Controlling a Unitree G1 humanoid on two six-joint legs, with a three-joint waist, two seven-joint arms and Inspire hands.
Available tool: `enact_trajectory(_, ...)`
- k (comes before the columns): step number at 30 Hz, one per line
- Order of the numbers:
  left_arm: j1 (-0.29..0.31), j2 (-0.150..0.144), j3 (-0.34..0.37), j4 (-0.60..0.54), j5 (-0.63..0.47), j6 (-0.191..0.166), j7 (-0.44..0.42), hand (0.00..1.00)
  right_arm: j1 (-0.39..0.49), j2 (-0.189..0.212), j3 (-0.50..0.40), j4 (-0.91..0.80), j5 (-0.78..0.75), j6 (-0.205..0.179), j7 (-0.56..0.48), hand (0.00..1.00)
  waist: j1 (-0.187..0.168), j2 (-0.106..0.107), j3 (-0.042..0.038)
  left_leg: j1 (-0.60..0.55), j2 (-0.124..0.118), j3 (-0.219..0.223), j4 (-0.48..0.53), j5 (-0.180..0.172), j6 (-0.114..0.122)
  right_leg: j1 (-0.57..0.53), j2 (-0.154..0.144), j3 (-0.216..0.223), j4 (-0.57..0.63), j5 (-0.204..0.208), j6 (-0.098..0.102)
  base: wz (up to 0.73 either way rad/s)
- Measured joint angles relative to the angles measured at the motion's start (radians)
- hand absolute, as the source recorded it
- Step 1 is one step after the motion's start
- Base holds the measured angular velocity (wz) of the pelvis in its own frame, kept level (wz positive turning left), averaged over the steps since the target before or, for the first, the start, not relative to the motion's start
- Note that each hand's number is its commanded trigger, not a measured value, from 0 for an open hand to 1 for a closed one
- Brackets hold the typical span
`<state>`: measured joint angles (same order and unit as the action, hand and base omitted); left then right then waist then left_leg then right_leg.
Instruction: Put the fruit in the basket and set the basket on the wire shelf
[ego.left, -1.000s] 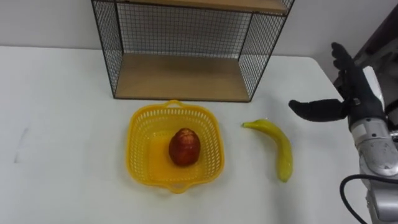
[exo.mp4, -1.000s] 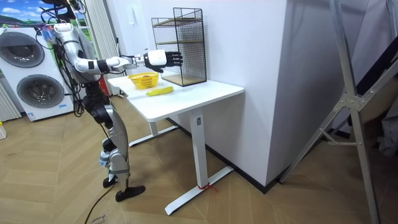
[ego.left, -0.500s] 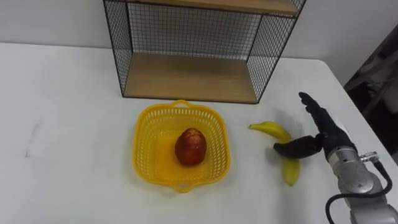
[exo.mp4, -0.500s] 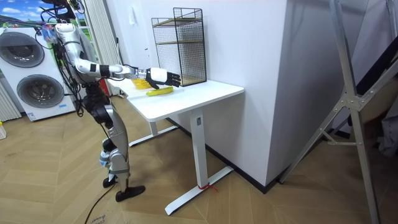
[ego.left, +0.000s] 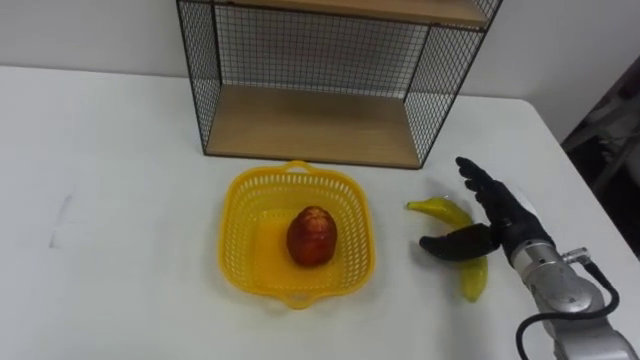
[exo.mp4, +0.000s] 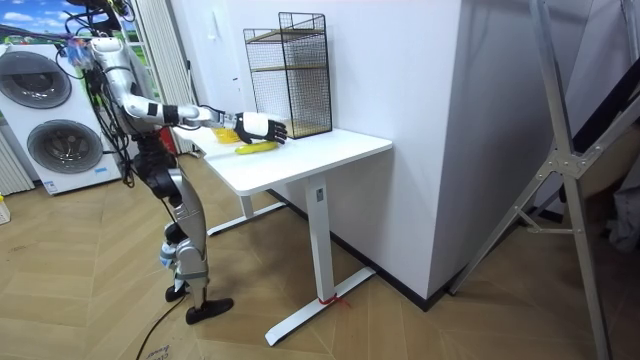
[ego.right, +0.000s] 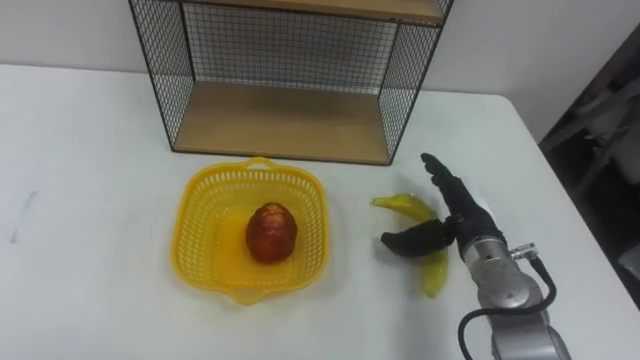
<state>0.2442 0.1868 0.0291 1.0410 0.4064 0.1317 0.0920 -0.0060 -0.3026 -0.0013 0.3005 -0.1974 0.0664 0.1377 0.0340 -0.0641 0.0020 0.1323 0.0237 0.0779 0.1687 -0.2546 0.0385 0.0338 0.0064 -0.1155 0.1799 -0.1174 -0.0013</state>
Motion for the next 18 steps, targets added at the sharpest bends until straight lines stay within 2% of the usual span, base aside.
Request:
enact_trajectory(3, -0.001, 0.000, 0.007, -0.002, 0.000, 0.011, -0.010, 0.00, -0.005, 0.001, -0.002, 0.043, -0.007, -0.020, 0.019, 0.00, -0.006, 0.000, -0.0025, -0.001, 0.001, -0.002, 0.002, 0.000, 0.000, 0.003, 0.000, -0.004, -0.004, 0.000, 0.000, 0.02)
enact_trajectory(7, -0.006, 0.001, 0.009, -0.002, 0.001, 0.016, -0.013, 0.00, -0.012, -0.002, -0.006, 0.143, -0.003, -0.083, 0.032, 0.00, -0.019, -0.007, -0.0095, 0.013, -0.001, -0.026, 0.003, 0.000, 0.000, 0.030, -0.003, -0.025, -0.013, 0.001, 0.001, 0.15)
enact_trajectory(12, -0.004, 0.004, 0.011, -0.026, 0.015, 0.037, -0.012, 0.00, -0.038, 0.003, -0.009, 0.220, -0.010, -0.097, 0.041, 0.00, -0.015, -0.010, -0.0120, 0.033, -0.002, -0.033, 0.005, 0.000, 0.000, 0.054, -0.005, -0.028, -0.014, 0.001, 0.001, 0.05)
enact_trajectory(13, 0.000, 0.004, 0.015, -0.034, 0.031, 0.043, -0.012, 0.00, -0.038, 0.005, -0.015, 0.234, -0.010, -0.098, 0.040, 0.00, -0.009, -0.012, -0.0146, 0.037, -0.002, -0.036, 0.005, 0.000, 0.000, 0.059, -0.004, -0.026, -0.014, 0.001, 0.001, 0.06)
enact_trajectory(14, 0.000, 0.004, 0.020, -0.038, 0.041, 0.045, -0.012, 0.00, -0.038, 0.005, -0.019, 0.239, -0.010, -0.098, 0.040, 0.05, -0.004, -0.014, -0.0148, 0.037, -0.002, -0.036, 0.006, 0.000, 0.000, 0.060, -0.004, -0.025, -0.015, 0.001, 0.001, 0.05)
enact_trajectory(15, 0.000, 0.003, 0.030, -0.043, 0.056, 0.049, -0.012, 0.00, -0.040, 0.006, -0.021, 0.251, -0.010, -0.098, 0.041, 0.74, 0.002, -0.018, -0.0150, 0.037, -0.003, -0.038, 0.010, 0.000, 0.000, 0.063, -0.004, -0.026, -0.016, 0.001, 0.001, 0.07)
enact_trajectory(16, 0.000, 0.003, 0.032, -0.043, 0.067, 0.055, -0.012, 0.00, -0.046, 0.006, -0.021, 0.264, -0.010, -0.098, 0.040, 1.00, 0.003, -0.019, -0.0155, 0.037, -0.003, -0.042, 0.014, -0.001, 0.000, 0.066, -0.005, -0.027, -0.016, 0.001, 0.001, 0.07)
enact_trajectory(18, 0.000, 0.003, 0.035, -0.042, 0.068, 0.061, -0.012, 0.00, -0.058, 0.007, -0.021, 0.281, -0.012, -0.098, 0.040, 1.00, 0.003, -0.020, -0.0153, 0.036, -0.004, -0.043, 0.018, -0.001, 0.000, 0.067, -0.006, -0.027, -0.016, 0.001, 0.001, 0.03)
